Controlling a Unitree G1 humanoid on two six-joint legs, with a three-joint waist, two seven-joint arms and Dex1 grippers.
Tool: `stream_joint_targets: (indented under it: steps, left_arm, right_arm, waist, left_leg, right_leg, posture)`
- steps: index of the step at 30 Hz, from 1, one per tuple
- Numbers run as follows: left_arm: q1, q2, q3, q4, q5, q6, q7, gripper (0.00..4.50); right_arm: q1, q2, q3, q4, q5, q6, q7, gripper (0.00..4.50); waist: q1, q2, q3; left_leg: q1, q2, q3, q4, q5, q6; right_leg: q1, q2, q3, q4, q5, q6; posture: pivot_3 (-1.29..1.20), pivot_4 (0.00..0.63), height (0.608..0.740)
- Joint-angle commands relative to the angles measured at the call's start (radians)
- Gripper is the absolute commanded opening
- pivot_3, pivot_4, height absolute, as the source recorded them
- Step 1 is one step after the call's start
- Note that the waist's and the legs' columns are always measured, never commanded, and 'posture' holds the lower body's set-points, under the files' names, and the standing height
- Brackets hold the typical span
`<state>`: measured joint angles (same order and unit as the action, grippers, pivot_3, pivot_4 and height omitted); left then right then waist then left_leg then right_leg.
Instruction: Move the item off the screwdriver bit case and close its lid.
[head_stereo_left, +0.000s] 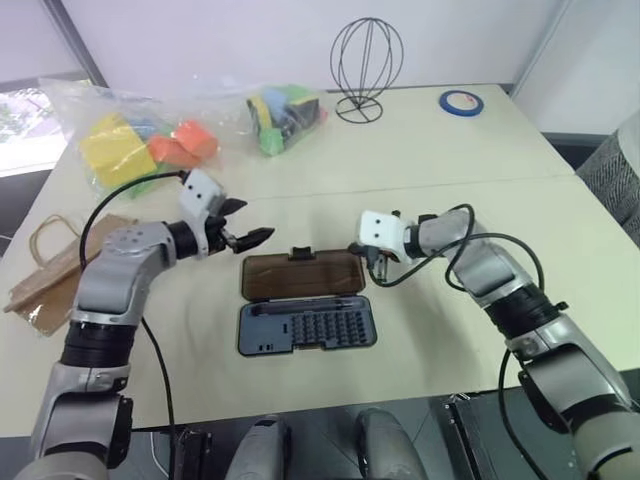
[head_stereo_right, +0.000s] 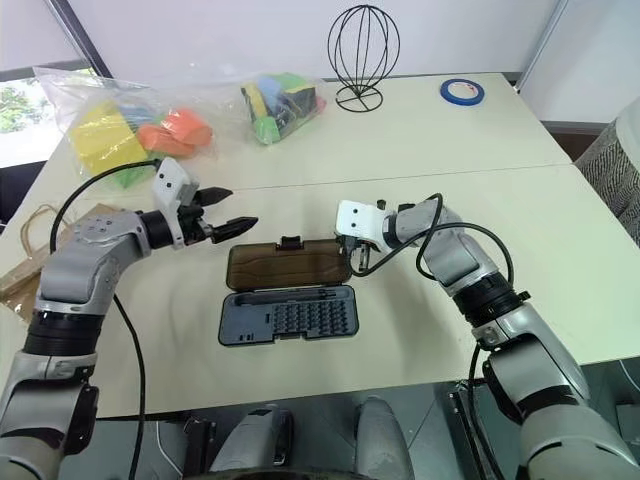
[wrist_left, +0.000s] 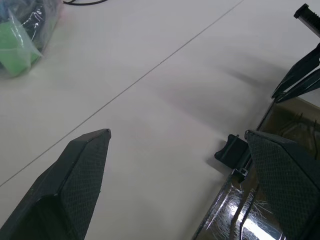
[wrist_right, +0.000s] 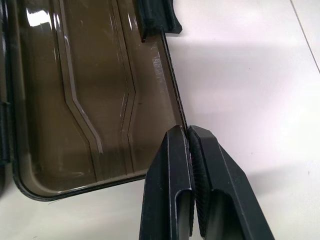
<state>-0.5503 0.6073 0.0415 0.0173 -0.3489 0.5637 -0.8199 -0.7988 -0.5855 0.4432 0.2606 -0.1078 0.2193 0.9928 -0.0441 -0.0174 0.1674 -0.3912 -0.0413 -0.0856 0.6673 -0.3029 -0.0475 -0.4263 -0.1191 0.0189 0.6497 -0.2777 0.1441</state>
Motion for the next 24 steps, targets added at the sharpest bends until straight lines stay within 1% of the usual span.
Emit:
stream_joint_targets:
  steps: [1,5,11,12,14,15,17,20,21,23,24]
  left_arm:
    - [0.000,0.015,0.034,-0.047,-0.015,0.002,0.010,4.50]
    - [0.011,0.021,0.032,-0.058,-0.012,0.000,0.011,4.50]
    - [0.016,0.021,0.030,-0.060,-0.017,-0.002,0.013,4.50]
    - [0.017,0.020,0.029,-0.058,-0.020,-0.004,0.009,4.50]
    - [0.019,0.018,0.025,-0.057,-0.028,-0.002,-0.002,4.50]
    - [0.021,0.017,0.021,-0.060,-0.034,0.003,-0.008,4.50]
    - [0.025,0.019,0.013,-0.067,-0.040,0.005,-0.023,4.50]
    - [0.036,0.025,0.008,-0.098,-0.072,0.030,-0.061,4.50]
    - [0.039,0.028,0.009,-0.111,-0.085,0.039,-0.075,4.50]
    - [0.050,0.034,0.017,-0.151,-0.119,0.055,-0.105,4.50]
    - [0.072,0.052,0.024,-0.200,-0.156,0.083,-0.134,4.50]
  right_arm:
    - [-0.021,-0.001,-0.005,0.001,-0.025,-0.017,0.027,0.07]
    - [0.000,-0.013,-0.019,-0.014,-0.038,-0.019,0.040,0.07]
    - [0.018,-0.001,-0.057,-0.039,-0.023,0.035,0.027,0.07]
    - [0.020,0.004,-0.066,-0.043,-0.018,0.047,0.024,0.32]
    - [0.027,0.008,-0.083,-0.061,0.004,0.068,0.030,1.01]
    - [0.032,0.006,-0.092,-0.079,0.013,0.086,0.035,1.46]
    - [0.038,0.002,-0.107,-0.109,0.017,0.117,0.032,2.58]
    - [0.056,-0.034,-0.125,-0.183,0.033,0.166,0.061,4.12]
    - [0.061,-0.047,-0.130,-0.205,0.039,0.179,0.068,4.44]
    - [0.071,-0.068,-0.152,-0.253,0.057,0.220,0.076,4.44]
    - [0.075,-0.071,-0.180,-0.287,0.077,0.266,0.068,4.44]
  waist:
    - [0.000,0.000,0.000]
    - [-0.001,0.000,0.000]
    - [0.001,0.000,0.000]
    - [0.001,0.000,0.000]
    - [0.001,0.000,0.000]
    - [0.001,0.000,0.000]
    - [0.000,0.000,0.000]
    - [0.000,0.000,0.000]
    - [0.001,0.000,0.000]
    - [0.001,0.000,0.000]
    - [0.001,0.000,0.000]
  left_leg:
    - [0.000,0.000,0.000,0.000,0.000,0.000]
    - [0.000,0.000,0.000,0.000,0.000,0.000]
    - [0.000,0.000,0.000,0.000,0.000,0.000]
    - [0.000,0.000,0.000,0.000,0.000,0.000]
    - [0.000,0.000,0.000,0.000,0.000,0.000]
    - [0.000,0.000,0.000,0.000,0.000,0.000]
    - [0.000,0.000,0.000,0.000,0.000,0.000]
    - [0.000,0.000,0.000,0.000,0.000,0.000]
    - [0.000,0.000,0.000,0.000,0.000,0.000]
    - [0.000,0.000,0.000,0.000,0.000,0.000]
    - [0.000,0.000,0.000,0.000,0.000,0.000]
  right_leg:
    - [0.000,0.000,0.000,0.000,0.000,0.000]
    - [0.000,0.000,0.000,0.000,0.000,0.000]
    - [0.000,0.000,0.000,0.000,0.000,0.000]
    - [0.000,0.000,0.000,0.000,0.000,0.000]
    - [0.000,0.000,0.000,0.000,0.000,0.000]
    - [0.000,0.000,0.000,0.000,0.000,0.000]
    - [0.000,0.000,0.000,0.000,0.000,0.000]
    - [0.000,0.000,0.000,0.000,0.000,0.000]
    - [0.000,0.000,0.000,0.000,0.000,0.000]
    - [0.000,0.000,0.000,0.000,0.000,0.000]
    - [0.000,0.000,0.000,0.000,0.000,0.000]
  posture:
    - [0.00,0.150,0.740]
    - [0.00,0.150,0.740]
    - [0.00,0.150,0.740]
    - [0.00,0.150,0.740]
    - [0.00,0.150,0.740]
    - [0.00,0.150,0.740]
    - [0.00,0.150,0.740]
    - [0.00,0.150,0.740]
    - [0.00,0.150,0.740]
    - [0.00,0.150,0.740]
    - [0.00,0.150,0.740]
